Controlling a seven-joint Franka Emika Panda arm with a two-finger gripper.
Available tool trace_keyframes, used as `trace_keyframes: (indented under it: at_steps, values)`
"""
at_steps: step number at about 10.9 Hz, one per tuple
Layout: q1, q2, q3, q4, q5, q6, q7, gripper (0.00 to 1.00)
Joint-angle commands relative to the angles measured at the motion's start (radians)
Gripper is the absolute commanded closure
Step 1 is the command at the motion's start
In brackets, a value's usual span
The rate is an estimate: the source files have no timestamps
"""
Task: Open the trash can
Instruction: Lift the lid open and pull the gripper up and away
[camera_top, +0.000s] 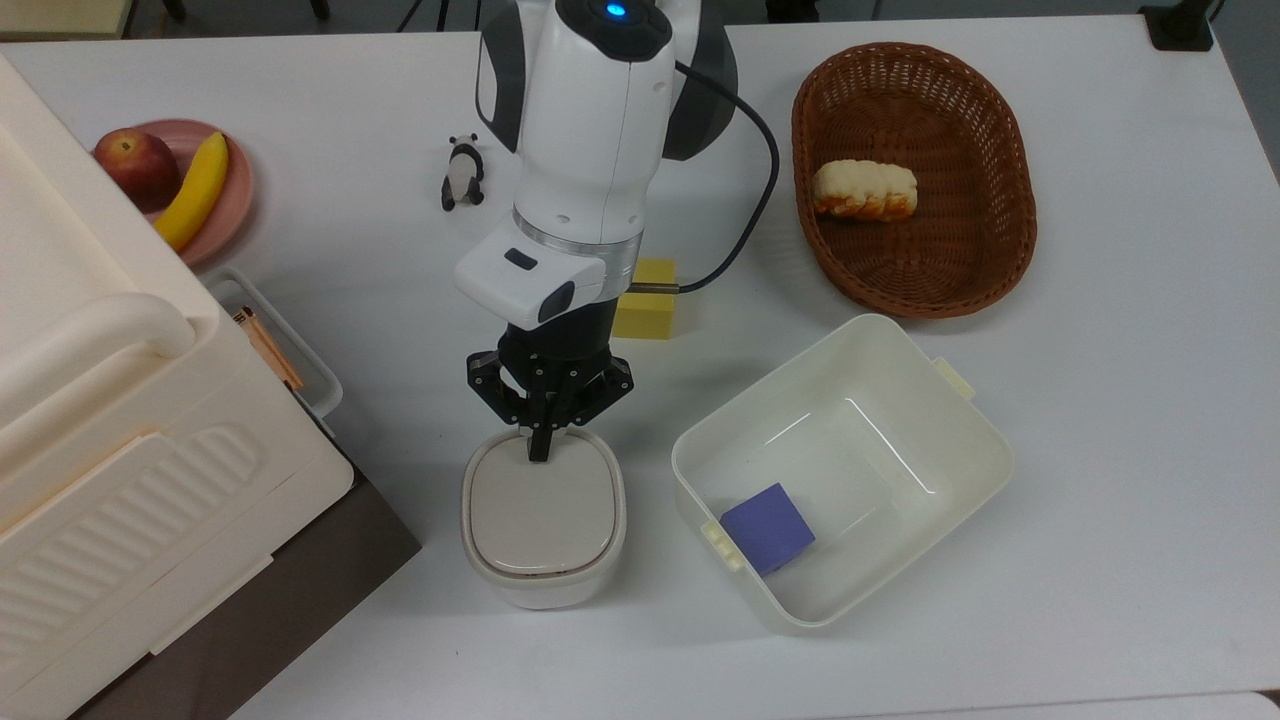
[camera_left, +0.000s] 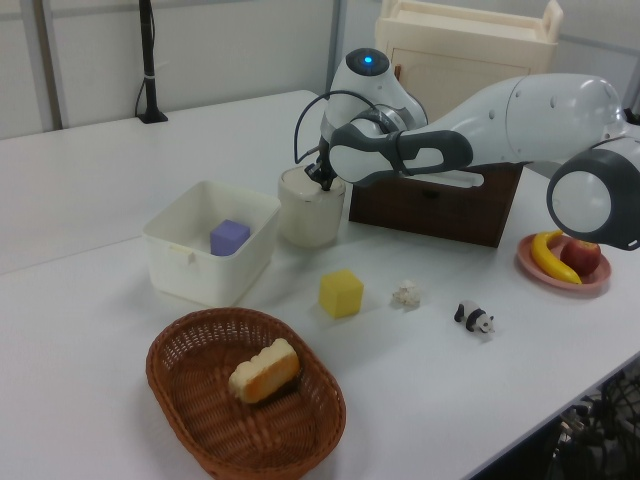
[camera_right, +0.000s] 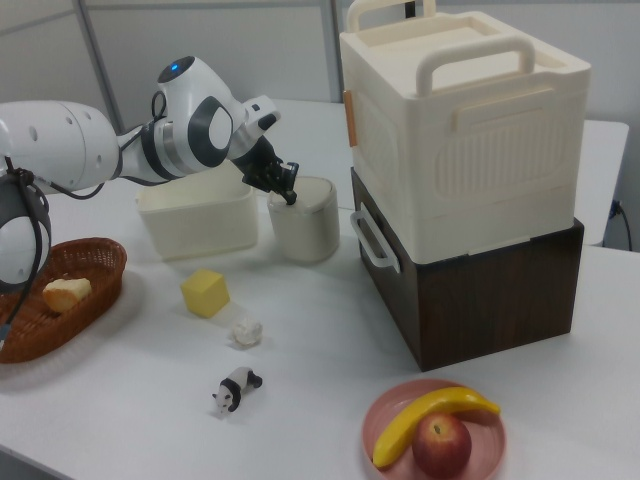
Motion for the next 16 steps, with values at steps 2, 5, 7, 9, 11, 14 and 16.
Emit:
trace_keyframes:
  at_steps: [2, 5, 7, 9, 11, 14, 16]
  values:
    - [-0.058, -0.095, 0.021, 0.003, 0.071, 0.012, 0.143, 0.92]
    - [-0.074, -0.238, 0.021, -0.075, 0.215, -0.002, 0.146, 0.84]
    - [-0.072, -0.295, 0.021, -0.103, 0.26, -0.102, 0.145, 0.79]
    - [-0.061, -0.337, 0.028, -0.101, 0.26, -0.3, 0.137, 0.58]
    - [-0.061, -0.387, 0.053, -0.121, 0.259, -0.461, 0.132, 0.0]
    - [-0.038, -0.47, 0.062, -0.185, 0.248, -0.624, 0.111, 0.0]
    - [-0.038, -0.541, 0.053, -0.241, 0.251, -0.666, -0.005, 0.0]
